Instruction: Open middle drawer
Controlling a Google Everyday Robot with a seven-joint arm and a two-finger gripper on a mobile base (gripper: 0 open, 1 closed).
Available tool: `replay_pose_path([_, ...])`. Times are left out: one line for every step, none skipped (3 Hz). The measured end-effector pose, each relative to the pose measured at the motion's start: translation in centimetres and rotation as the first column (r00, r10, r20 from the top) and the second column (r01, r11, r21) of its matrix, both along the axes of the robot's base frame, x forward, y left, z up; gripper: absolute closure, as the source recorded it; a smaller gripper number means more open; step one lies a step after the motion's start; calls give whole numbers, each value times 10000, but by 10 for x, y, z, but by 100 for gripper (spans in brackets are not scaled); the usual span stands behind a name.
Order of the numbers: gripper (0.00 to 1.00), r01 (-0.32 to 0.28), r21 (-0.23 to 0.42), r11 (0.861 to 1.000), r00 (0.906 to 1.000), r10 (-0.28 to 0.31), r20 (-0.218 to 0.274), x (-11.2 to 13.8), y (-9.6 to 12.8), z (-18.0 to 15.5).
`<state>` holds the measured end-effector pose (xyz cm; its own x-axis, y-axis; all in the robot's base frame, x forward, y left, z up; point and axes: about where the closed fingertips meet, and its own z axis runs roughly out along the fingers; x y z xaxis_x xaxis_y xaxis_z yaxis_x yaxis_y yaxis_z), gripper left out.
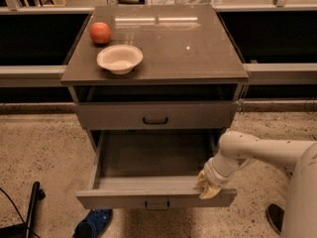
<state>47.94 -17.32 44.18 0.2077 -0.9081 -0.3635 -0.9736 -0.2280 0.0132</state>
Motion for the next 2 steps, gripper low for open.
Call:
replay_pose_path([69, -85, -40, 10000, 9999, 85, 100, 3, 2, 8])
replay_pose_path([55, -212, -154, 9997, 9987, 219, 463, 23, 8, 35])
